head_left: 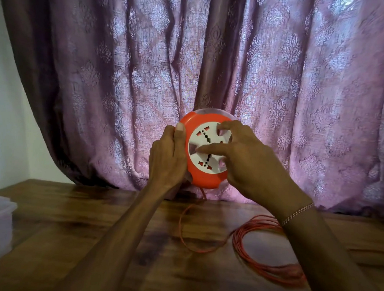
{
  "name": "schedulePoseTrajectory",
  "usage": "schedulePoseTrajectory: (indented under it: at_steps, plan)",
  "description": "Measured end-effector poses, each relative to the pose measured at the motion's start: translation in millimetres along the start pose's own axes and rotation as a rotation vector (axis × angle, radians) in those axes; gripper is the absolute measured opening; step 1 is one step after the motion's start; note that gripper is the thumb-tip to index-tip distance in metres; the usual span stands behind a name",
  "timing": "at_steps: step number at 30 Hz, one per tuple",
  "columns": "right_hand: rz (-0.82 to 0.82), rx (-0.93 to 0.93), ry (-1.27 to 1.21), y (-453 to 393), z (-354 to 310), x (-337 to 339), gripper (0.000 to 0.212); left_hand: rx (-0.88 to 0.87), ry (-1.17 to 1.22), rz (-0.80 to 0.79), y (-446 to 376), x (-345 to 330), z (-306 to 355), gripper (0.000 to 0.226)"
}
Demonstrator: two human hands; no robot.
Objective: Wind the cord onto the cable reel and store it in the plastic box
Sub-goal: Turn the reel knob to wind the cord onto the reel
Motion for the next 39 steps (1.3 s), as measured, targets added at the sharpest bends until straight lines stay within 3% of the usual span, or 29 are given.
schedulePoseTrajectory:
  at_steps: [7, 14, 17, 22, 25, 27, 29, 31, 33, 36, 39]
  plan:
    - [0.033, -0.012, 0.119, 0.1, -5.6, -11.6, 0.061, -0.02, -0.004, -0.005, 0.9, -0.5, 3.3, 0.055]
    - [0.426, -0.088, -0.074, 1.8, 0.5, -1.6, 0.063, 0.006, -0.005, 0.026, 0.5, 0.1, 3.5, 0.053]
    - [0.46, -0.077, -0.096, 1.0, -1.2, -3.0, 0.064, 0.008, 0.017, 0.025, -0.8, 1.3, 2.6, 0.058]
    - [0.516, 0.023, 0.003, 5.7, -7.1, 13.7, 0.037, 0.012, 0.002, 0.019, -0.6, 0.9, 1.6, 0.056]
    - [0.33, 0.129, -0.088, 1.3, -2.8, 17.3, 0.021, 0.009, 0.015, 0.024, -0.5, 1.7, 1.8, 0.057]
    - [0.091, 0.133, -0.103, -1.2, -1.4, 8.7, 0.035, -0.001, 0.033, 0.028, -0.3, 2.5, 2.6, 0.06]
    - [-0.032, 0.088, -0.034, -0.8, -4.4, 1.6, 0.057, -0.008, 0.035, 0.024, -0.9, 3.0, 3.1, 0.061]
    - [-0.046, 0.076, 0.046, -0.2, -8.9, -3.4, 0.066, -0.014, 0.033, 0.009, -1.1, 1.6, 3.2, 0.062]
    - [-0.015, 0.088, 0.067, -0.2, -11.8, -4.8, 0.06, -0.029, 0.013, -0.001, 0.1, 0.1, 4.2, 0.06]
    - [0.068, 0.091, 0.094, -0.1, -8.8, -3.6, 0.05, -0.051, -0.021, 0.002, 2.7, -0.9, 6.5, 0.054]
    - [0.201, 0.024, 0.038, 2.4, -4.5, -0.4, 0.056, -0.031, -0.025, 0.03, 2.2, 0.7, 6.3, 0.05]
Point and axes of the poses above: each hand's wrist, its own y-axis away from the middle knuckle, its own x-axis out of the back of the hand, z = x × y, the point moved 5 cm from there along -y, towards the middle knuckle, and after that the axes turned 13 degrees about -y, right-handed, at the moved point
